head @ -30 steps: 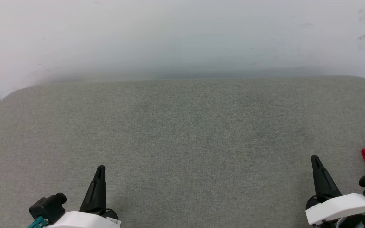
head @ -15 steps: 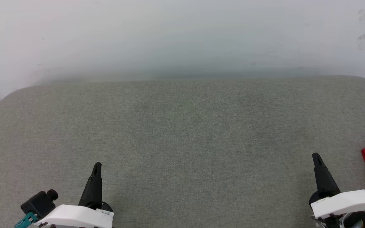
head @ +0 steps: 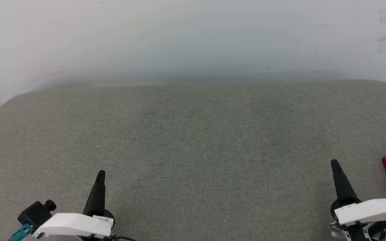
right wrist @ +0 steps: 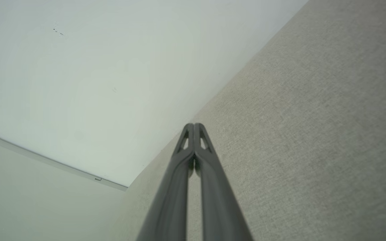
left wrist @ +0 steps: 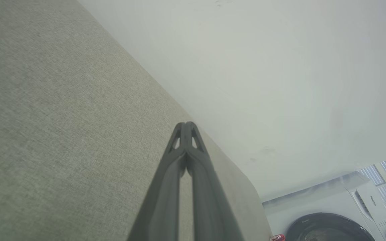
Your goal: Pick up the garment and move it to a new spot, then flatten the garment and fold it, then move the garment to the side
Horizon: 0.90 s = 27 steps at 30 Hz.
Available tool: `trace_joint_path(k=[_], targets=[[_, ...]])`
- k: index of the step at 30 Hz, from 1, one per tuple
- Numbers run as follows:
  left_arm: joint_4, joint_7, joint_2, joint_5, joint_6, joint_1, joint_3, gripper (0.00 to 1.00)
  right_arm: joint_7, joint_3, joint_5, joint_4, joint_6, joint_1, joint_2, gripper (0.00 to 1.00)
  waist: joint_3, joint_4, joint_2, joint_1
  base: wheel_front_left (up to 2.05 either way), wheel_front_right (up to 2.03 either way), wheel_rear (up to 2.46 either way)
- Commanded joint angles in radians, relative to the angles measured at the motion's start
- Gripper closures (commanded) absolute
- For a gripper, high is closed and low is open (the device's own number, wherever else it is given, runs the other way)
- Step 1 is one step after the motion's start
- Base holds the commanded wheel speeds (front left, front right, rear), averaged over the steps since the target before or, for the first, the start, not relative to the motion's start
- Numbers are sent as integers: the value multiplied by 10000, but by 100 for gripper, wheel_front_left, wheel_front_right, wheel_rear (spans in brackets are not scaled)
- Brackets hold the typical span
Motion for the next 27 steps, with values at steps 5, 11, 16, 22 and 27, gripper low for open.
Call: trace_joint_path(k=[5,11,16,22,27], targets=[[57,211,49,-814,-20,-354,90,100,143,-57,805,8,1,-318,32,100,0,-4,-1,-1,0,0,0],[165,377,53,-1463,-23,-467,154,100,258,-89,1457,84,1,-380,38,100,1,-7,-1,-1,0,0,0],[238,481,54,-1879,-24,-517,194,100,334,-108,1875,134,1,-411,41,100,1,-10,-1,-1,0,0,0],[339,647,53,-2466,-26,-617,251,100,431,-136,2468,213,1,-452,47,100,2,-14,-1,-1,0,0,0],[416,763,49,-2926,-24,-684,296,100,511,-154,2942,270,1,-508,52,100,2,-17,-1,-1,0,0,0]])
